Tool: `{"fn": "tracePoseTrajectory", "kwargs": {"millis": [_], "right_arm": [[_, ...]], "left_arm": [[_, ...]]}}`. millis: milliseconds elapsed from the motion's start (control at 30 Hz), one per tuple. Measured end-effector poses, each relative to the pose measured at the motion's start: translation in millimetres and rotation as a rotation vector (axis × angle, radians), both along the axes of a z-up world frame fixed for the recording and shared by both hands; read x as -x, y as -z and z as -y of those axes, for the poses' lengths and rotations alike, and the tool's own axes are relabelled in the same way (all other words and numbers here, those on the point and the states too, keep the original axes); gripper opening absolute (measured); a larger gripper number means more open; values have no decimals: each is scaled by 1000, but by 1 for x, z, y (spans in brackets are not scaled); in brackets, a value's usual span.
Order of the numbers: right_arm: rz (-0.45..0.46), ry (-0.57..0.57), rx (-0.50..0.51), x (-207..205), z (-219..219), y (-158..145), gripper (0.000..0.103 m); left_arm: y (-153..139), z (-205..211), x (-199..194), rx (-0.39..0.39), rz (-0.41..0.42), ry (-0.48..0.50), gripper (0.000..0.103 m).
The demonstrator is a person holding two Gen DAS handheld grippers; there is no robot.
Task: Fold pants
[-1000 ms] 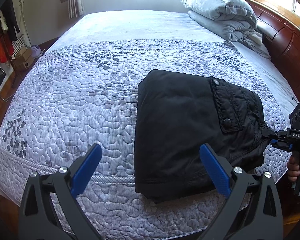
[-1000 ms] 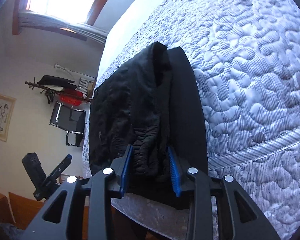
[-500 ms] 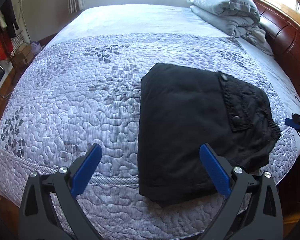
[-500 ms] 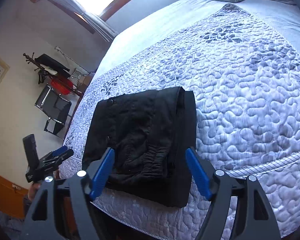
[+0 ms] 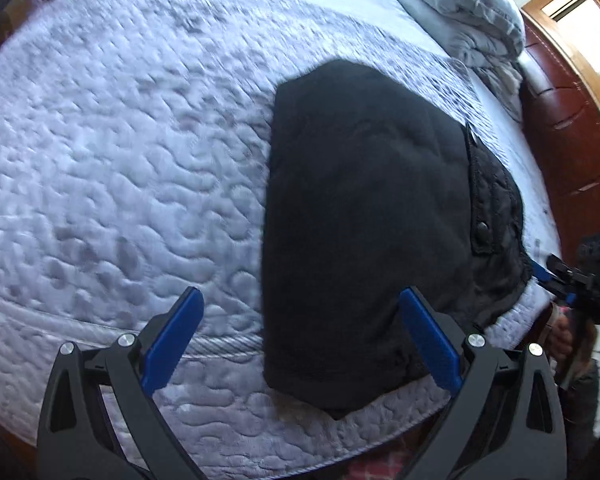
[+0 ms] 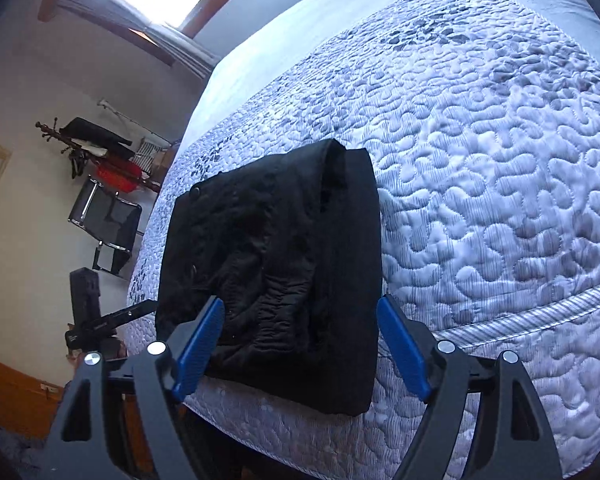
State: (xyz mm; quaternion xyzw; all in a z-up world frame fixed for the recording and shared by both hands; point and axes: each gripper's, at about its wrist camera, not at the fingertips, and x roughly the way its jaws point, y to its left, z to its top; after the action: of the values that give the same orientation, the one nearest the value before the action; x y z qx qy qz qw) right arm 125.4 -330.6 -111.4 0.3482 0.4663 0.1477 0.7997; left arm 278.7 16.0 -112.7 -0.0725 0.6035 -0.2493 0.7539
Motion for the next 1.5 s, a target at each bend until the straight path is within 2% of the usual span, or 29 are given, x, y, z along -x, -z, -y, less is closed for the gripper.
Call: {"fn": "tracePoseTrajectory", "kwargs": {"millis": [133, 233, 667, 900, 967, 1133, 1333, 1500], "right_arm": [[-2, -9, -9, -3, -1, 0, 80], [-6, -18, -8, -8, -1, 3, 80], [-35, -31, -35, -22, -3, 18, 80], [-52, -28, -83, -27, 5, 30, 88], [-65, -40, -122, -29, 8, 37, 90], [-107, -55, -148, -33, 11, 57, 91], [-136, -74, -273, -36, 15, 81, 98], [-152, -101, -376, -40, 10, 97, 99]], "left_arm": [[27, -3, -16, 114, -168, 35, 98], [44, -5, -25, 165, -234, 59, 98], [76, 3, -38, 315, -385, 120, 98], [83, 1, -46, 387, -447, 132, 98], [81, 2, -46, 451, -494, 131, 98], [84, 12, -41, 438, -505, 135, 98], [83, 22, -44, 407, -520, 117, 100], [76, 30, -40, 384, -496, 93, 100]]}}
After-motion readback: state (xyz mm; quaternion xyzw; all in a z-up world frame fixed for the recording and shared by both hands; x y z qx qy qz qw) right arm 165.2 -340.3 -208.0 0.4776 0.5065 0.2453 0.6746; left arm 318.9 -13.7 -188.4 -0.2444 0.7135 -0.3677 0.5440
